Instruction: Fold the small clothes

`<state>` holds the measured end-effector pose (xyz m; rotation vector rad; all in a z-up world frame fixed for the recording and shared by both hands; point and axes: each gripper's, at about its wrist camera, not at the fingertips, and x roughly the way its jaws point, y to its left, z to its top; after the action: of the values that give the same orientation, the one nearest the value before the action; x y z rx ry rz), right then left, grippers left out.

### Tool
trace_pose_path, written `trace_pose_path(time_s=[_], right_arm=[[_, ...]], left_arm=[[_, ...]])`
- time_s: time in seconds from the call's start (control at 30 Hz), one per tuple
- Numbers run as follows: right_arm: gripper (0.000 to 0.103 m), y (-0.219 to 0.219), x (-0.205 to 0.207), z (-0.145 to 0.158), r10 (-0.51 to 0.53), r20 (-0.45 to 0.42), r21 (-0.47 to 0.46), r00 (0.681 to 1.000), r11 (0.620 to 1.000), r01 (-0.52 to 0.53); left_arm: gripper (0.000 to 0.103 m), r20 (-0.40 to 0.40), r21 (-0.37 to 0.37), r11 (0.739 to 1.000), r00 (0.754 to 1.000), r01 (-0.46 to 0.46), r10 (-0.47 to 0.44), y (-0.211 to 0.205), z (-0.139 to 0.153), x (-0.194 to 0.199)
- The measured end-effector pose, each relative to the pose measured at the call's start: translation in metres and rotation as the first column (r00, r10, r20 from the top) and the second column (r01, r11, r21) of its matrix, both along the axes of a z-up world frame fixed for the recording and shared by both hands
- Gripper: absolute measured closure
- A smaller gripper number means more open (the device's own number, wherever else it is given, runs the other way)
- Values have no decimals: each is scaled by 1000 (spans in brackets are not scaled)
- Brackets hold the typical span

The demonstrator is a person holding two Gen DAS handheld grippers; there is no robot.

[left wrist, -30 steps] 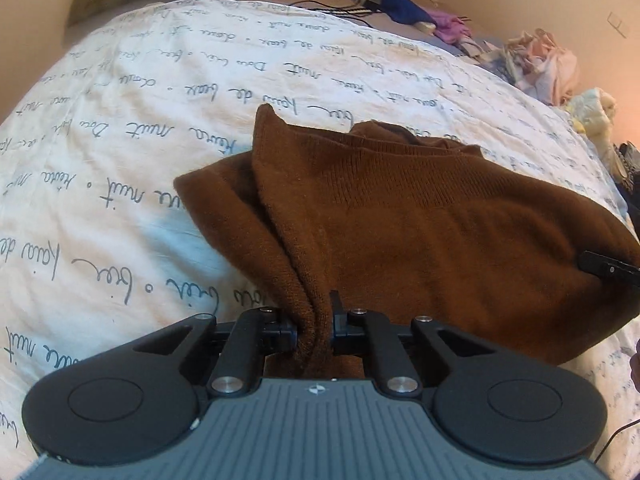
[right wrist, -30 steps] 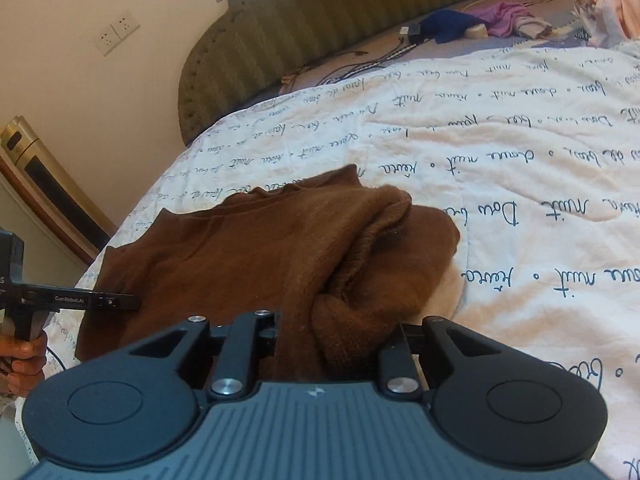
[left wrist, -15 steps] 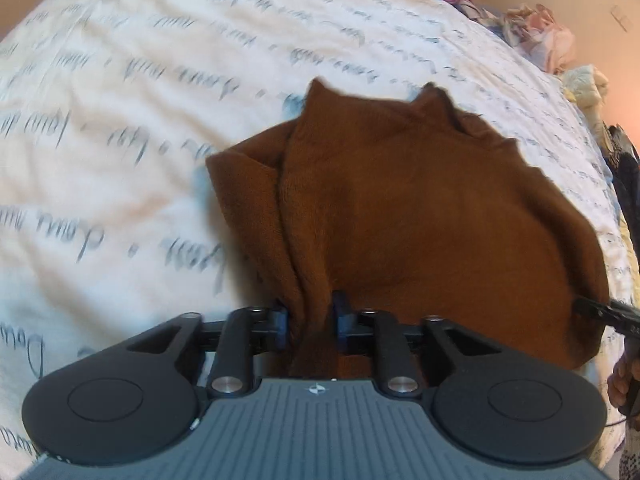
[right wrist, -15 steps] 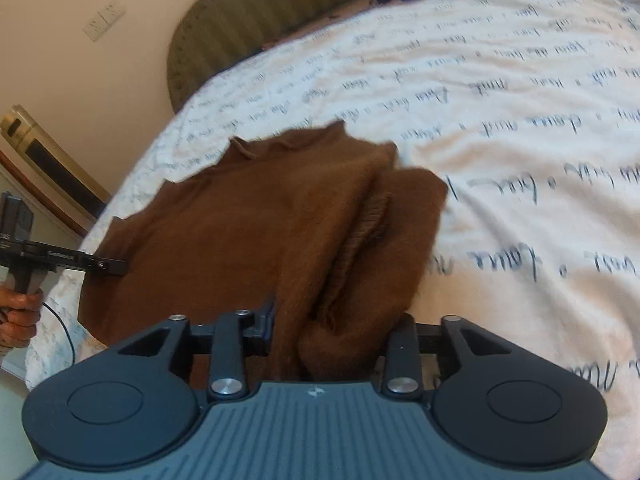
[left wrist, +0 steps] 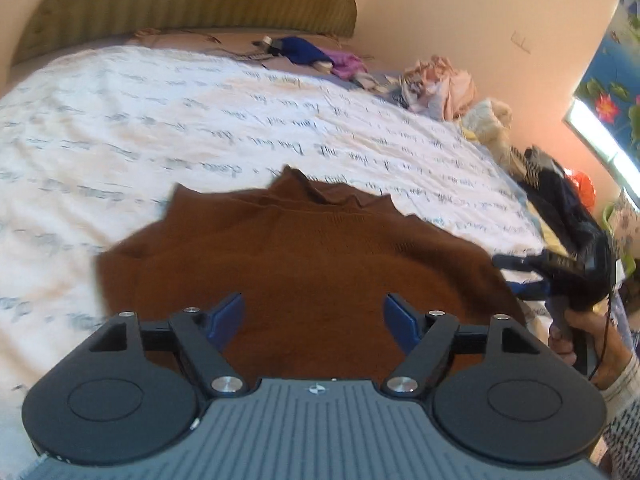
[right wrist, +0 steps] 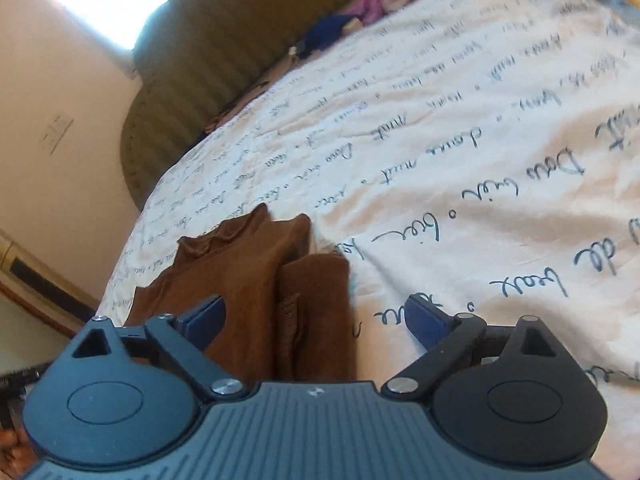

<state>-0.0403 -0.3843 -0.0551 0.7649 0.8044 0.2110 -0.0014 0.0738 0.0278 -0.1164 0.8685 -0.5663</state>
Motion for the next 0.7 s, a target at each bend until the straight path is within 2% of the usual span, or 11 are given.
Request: trace_pose_path(time_s=[0.07, 0.13, 0.17, 0.2, 0.4, 0.47, 0.5, 0.53, 0.57, 0.6, 0.7], right_arm=[[5, -3, 14, -15, 68, 43, 157, 997, 985, -74], [8, 4, 24, -17, 100, 86, 167, 991, 979, -113], [38, 9, 28, -15, 112, 73, 107, 991, 987, -119], [84, 14, 33, -12, 120, 48, 46, 992, 991, -122], [83, 50, 15, 36, 171, 207, -400, 963, 914, -76], [78, 55, 33, 14, 144, 67, -498, 987, 862, -91], [64, 53, 42, 1, 147, 8, -481, 989, 868, -125], [60, 49, 39, 4, 122, 58, -464, 991, 882, -82], [43, 45, 37, 10, 57, 49, -467, 997, 884, -28], [37, 44, 31, 19, 14, 76, -475, 997, 880, 24], [37, 54, 2, 51, 74, 231, -478, 970, 877, 47]], left_arm=[[28, -21, 51, 999, 1000, -13, 14, -16, -25, 14], [28, -48, 88, 996, 999, -20, 24, -20, -50, 27], [28, -40, 87, 996, 999, -32, 36, -18, -57, 29], [28, -14, 90, 995, 999, -32, 34, -18, -58, 28], [27, 67, 198, 980, 997, 16, -30, -16, -61, 7], [26, 83, 188, 982, 996, 2, -18, -10, -63, -1], [26, 87, 190, 982, 996, -2, -15, -8, -63, -5], [26, 82, 186, 982, 997, -11, -5, -4, -62, -9], [26, 67, 172, 985, 998, -21, 10, 3, -61, -13], [26, 56, 158, 987, 998, -27, 18, 9, -60, -17], [26, 47, 155, 987, 999, -34, 27, 24, -54, -29]])
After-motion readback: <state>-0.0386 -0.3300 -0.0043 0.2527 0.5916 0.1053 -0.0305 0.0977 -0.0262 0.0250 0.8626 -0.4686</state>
